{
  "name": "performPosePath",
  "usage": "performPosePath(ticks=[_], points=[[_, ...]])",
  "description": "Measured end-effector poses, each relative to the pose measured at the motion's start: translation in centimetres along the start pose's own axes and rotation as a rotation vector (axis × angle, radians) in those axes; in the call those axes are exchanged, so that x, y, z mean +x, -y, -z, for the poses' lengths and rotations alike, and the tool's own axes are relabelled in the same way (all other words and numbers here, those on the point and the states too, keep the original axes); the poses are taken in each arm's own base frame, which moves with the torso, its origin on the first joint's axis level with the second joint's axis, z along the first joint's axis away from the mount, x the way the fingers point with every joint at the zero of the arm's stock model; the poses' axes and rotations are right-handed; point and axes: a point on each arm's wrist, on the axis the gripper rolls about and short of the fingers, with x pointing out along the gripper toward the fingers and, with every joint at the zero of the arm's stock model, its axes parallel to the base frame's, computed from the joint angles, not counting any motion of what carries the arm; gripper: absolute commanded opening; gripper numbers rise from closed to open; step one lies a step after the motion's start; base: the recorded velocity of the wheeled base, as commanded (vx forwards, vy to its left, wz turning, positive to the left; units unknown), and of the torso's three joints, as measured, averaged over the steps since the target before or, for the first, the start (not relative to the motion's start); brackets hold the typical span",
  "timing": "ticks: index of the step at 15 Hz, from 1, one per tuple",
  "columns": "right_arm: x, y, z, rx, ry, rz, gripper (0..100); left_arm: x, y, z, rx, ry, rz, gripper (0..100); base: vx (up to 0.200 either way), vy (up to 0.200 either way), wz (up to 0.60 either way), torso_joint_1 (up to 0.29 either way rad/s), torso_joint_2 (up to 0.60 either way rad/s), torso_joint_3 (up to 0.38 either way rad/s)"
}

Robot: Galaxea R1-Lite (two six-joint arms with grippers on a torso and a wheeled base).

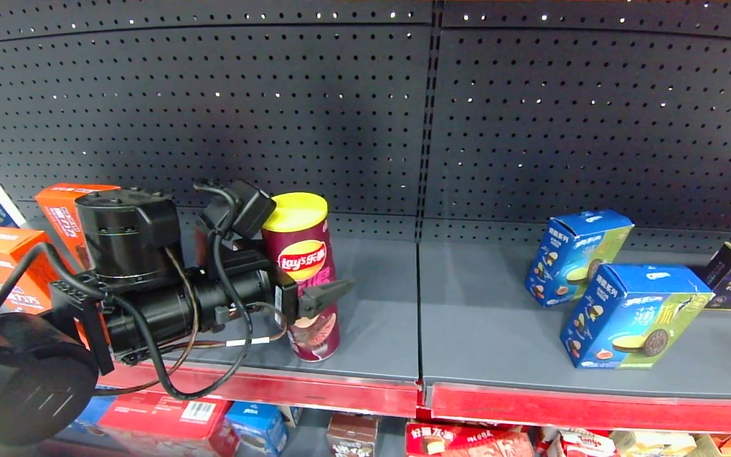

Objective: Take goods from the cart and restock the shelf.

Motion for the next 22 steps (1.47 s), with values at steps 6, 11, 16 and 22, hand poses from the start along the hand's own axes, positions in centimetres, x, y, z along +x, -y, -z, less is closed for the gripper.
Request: performPosePath(ticks=[6, 11, 16, 22], points=[[-0.1, 0.0, 0.0, 0.0, 0.006, 0.0, 0, -0.4, -0.1, 0.6, -0.006, -0.022, -0.01, 100, 0.0, 0.0, 0.0, 0.0, 0.0, 0.0], [-0.2, 0.1, -0.1, 0.001, 0.016, 0.003, 0, -0.9, 0.0, 0.7, -0.007, -0.024, -0.017, 100, 0.0, 0.0, 0.0, 0.0, 0.0, 0.0], [-0.3, 0.0, -0.2, 0.001, 0.024, -0.006, 0, -2.1, -0.6, 1.0, 0.033, -0.033, -0.051, 100, 0.0, 0.0, 0.0, 0.0, 0.0, 0.0], [-0.2, 0.0, -0.2, 0.0, 0.023, -0.009, 0, -3.9, -0.6, 1.3, 0.034, -0.036, -0.072, 100, 0.0, 0.0, 0.0, 0.0, 0.0, 0.0]])
